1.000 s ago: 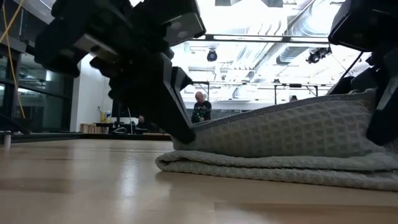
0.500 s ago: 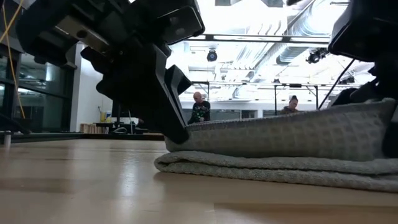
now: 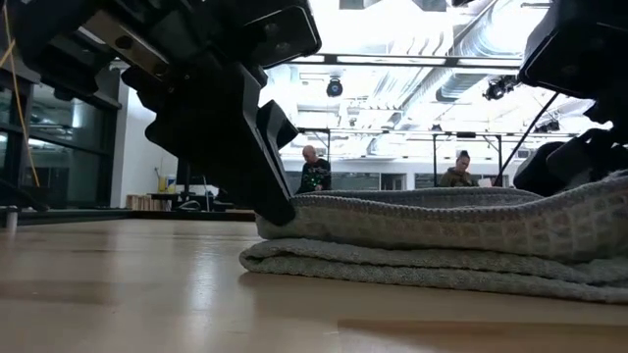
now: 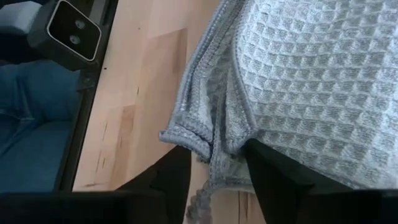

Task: Fold microfiber towels
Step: Fold the gray towel on the table

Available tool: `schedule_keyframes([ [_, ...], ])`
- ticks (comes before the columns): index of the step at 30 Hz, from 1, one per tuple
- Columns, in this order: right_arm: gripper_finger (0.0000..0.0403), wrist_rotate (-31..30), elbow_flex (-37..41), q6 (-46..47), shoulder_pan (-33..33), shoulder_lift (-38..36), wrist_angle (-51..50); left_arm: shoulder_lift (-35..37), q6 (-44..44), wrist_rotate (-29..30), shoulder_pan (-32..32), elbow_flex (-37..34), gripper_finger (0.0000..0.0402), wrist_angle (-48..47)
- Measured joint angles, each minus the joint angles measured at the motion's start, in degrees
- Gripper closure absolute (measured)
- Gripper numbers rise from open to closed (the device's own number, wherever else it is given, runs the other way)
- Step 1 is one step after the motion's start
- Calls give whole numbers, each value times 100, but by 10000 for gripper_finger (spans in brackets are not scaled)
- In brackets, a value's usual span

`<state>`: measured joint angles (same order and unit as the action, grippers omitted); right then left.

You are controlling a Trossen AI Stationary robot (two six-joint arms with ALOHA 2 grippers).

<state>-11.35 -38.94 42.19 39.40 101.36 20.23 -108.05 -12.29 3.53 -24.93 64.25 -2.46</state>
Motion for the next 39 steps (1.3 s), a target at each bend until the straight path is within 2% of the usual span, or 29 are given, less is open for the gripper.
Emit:
schedule_keyframes([
  [7, 233, 89, 0, 16, -1, -77, -44, 0, 0, 0, -27, 0, 380, -13],
  [17, 246, 129, 11, 122, 0, -594, -701, 2, 2, 6, -99, 2, 380, -13],
  [25, 246, 133, 11, 131, 0, -691, -678, 7, 51, 21, -183, 140, 380, -75],
  [31, 247, 261, 11, 171, 0, -693, -670, 17, 117, -254, -295, 540, 380, -564],
  [39, 247, 280, 11, 174, 0, -695, -632, 17, 151, -306, -287, 553, 380, -845],
])
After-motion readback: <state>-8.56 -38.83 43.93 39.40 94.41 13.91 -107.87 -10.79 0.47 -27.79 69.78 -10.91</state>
